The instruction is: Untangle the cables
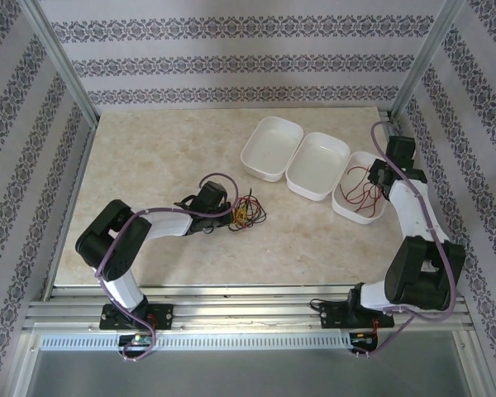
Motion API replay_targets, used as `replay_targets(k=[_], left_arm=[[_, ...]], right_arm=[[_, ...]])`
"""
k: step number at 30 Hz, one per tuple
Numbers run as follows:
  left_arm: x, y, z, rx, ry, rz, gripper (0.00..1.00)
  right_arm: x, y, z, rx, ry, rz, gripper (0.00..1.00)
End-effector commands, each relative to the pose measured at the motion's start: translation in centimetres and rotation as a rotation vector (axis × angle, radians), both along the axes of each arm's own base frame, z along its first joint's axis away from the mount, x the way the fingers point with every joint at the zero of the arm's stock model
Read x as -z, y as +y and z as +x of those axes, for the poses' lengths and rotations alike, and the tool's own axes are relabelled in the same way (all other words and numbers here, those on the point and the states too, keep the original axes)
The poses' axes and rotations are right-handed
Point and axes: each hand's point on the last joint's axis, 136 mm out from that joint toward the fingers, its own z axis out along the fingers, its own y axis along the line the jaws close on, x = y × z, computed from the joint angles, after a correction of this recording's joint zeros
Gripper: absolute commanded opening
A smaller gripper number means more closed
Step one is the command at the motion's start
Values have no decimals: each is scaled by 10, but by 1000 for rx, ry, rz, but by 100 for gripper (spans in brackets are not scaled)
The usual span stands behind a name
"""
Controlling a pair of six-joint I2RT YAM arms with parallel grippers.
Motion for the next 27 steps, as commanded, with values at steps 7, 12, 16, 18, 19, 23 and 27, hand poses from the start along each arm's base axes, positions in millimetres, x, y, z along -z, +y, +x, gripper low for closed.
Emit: replay_targets(k=[7, 12, 16, 18, 19, 23, 27], left_arm=[[6, -3, -2, 7, 18, 4, 0], [7, -3, -3, 6, 21, 3, 0], [6, -3, -3, 3, 19, 3, 0], [5, -3, -2, 1, 17, -2, 0], [5, -3, -2, 2, 17, -3, 0], [5, -4, -2, 2, 20, -9, 0], [5, -5, -2, -2, 20, -18, 0]], right_arm=[[-57, 33, -14, -91, -105, -37, 41], [-88, 74, -20, -208, -177, -12, 40], [-93, 125, -25, -360, -187, 25, 38], [-89, 156, -28, -444, -170, 30, 38], [-86, 170, -30, -485, -164, 36, 38], [-74, 231, -36, -661, -133, 47, 38], [-52, 287, -42, -846, -90, 41, 38]])
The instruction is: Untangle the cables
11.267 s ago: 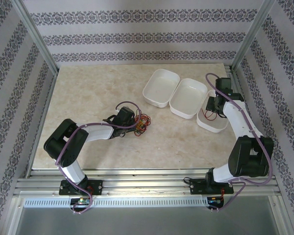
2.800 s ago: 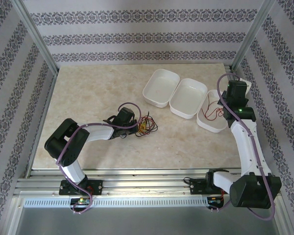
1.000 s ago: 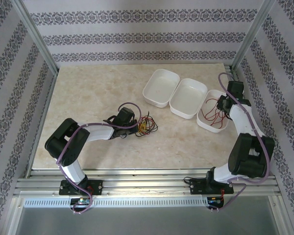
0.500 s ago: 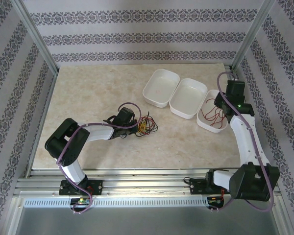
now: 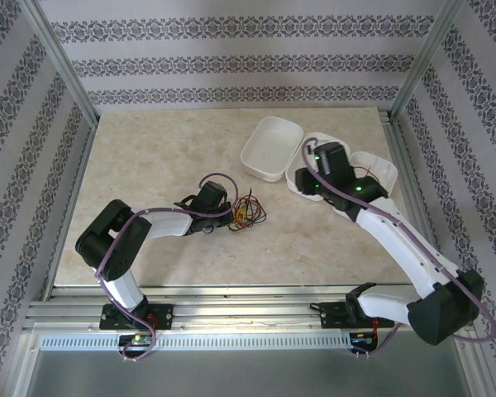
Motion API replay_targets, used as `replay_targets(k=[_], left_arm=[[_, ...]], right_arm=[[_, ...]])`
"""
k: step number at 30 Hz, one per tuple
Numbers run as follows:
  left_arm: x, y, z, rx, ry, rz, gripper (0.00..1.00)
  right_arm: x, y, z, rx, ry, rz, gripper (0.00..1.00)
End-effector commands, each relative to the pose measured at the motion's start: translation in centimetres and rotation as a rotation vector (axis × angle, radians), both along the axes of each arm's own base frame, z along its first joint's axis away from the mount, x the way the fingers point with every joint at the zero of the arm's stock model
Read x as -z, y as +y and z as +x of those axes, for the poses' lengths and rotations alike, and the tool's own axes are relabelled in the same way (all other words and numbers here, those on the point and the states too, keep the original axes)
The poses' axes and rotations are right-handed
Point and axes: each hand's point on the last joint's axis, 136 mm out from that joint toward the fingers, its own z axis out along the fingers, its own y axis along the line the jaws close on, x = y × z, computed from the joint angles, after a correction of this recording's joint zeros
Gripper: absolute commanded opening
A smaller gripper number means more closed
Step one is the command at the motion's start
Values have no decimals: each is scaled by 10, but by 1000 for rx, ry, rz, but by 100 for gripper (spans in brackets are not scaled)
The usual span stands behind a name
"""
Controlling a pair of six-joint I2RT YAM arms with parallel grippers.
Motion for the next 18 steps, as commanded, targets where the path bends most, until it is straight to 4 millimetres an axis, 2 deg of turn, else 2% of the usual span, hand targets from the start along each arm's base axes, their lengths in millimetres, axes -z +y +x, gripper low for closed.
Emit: replay_targets(k=[1, 4, 7, 12, 18], left_arm=[[6, -5, -2, 0, 18, -18, 0], [5, -6, -2, -3, 17, -25, 0], [6, -5, -3, -5, 17, -26, 0], [7, -6, -2, -6, 16, -28, 0], [8, -5, -2, -6, 19, -26, 0]], right_arm=[[12, 39, -2, -135, 10, -28, 38], [30, 69, -6, -244, 46, -88, 38], [45, 89, -7, -316, 69, -144, 39], [70, 111, -5, -377, 129, -140, 39], [91, 125, 3, -406, 174, -149, 38]])
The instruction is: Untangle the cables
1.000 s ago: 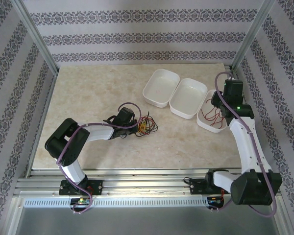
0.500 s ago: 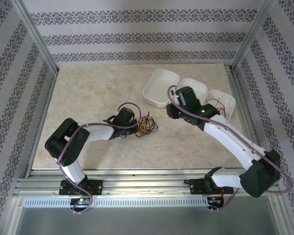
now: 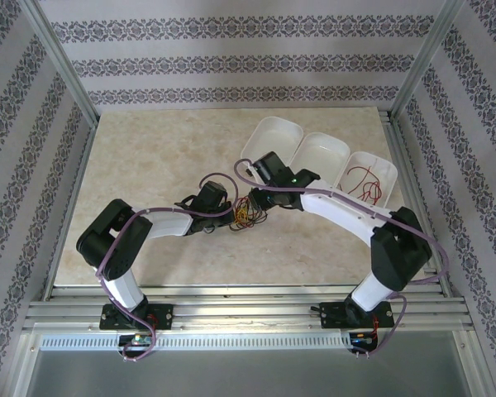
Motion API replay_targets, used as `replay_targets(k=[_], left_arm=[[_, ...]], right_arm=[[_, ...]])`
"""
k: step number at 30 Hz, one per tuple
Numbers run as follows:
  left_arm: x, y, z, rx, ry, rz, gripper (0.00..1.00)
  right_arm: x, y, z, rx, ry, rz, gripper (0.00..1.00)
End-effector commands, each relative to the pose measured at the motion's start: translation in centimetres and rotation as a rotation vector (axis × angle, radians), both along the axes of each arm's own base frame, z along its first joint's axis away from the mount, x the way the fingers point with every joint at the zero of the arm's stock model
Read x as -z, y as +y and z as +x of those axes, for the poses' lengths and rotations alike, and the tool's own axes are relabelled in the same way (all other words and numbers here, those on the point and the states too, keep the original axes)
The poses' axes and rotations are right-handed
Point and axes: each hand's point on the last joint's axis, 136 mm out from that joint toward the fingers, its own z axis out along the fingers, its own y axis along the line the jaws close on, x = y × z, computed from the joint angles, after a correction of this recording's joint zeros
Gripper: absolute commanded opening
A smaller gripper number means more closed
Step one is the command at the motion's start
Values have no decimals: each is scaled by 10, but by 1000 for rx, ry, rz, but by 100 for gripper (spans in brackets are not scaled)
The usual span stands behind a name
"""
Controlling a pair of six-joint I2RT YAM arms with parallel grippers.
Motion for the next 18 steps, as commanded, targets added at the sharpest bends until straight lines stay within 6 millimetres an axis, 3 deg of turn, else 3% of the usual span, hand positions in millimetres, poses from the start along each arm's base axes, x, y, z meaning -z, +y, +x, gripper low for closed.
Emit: replay_targets(k=[1, 11, 18], left_arm=[[9, -2, -5, 4, 21, -4, 0], [12, -1, -6, 1, 28, -1, 0], [12, 0, -5, 0, 29, 0, 0]], right_arm=[[1, 14, 7, -40, 0, 11, 38], [23, 18, 23, -35, 26, -34, 33], [38, 20, 23, -36, 66, -33, 30]])
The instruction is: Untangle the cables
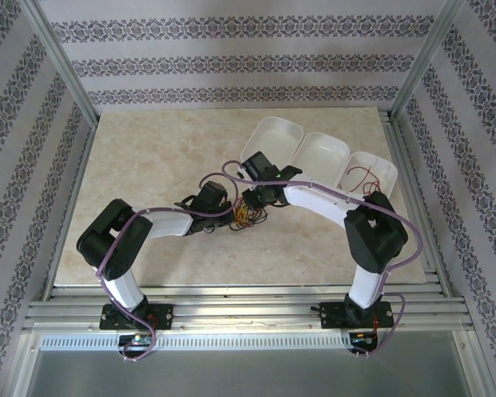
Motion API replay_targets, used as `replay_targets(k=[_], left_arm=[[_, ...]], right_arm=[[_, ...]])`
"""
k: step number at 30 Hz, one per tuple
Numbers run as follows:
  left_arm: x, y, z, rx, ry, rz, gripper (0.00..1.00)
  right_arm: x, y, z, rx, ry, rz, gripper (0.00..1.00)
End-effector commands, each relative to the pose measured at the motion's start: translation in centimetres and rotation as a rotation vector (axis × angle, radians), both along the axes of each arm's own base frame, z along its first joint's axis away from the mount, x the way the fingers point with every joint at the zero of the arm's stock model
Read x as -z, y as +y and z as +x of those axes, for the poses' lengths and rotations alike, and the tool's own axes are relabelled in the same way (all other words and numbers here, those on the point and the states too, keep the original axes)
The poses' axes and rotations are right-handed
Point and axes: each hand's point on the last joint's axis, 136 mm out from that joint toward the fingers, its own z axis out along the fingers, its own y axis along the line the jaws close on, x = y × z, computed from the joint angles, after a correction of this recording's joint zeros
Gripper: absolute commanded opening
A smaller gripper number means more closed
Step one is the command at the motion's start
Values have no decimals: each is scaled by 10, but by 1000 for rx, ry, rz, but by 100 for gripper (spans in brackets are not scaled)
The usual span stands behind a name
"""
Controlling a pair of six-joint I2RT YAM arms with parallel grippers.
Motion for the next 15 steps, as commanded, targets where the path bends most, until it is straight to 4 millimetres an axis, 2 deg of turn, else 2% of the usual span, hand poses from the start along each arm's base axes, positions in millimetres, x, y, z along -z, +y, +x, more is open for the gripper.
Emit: replay_targets(k=[1, 8, 15], left_arm=[[11, -1, -5, 3, 27, 0, 0], [12, 0, -5, 1, 30, 1, 0], [12, 0, -5, 0, 30, -1, 0]], right_arm=[[-1, 5, 7, -12, 3, 21, 30], [0, 2, 8, 6, -1, 15, 27], [-13, 0, 9, 13, -27, 24, 16]])
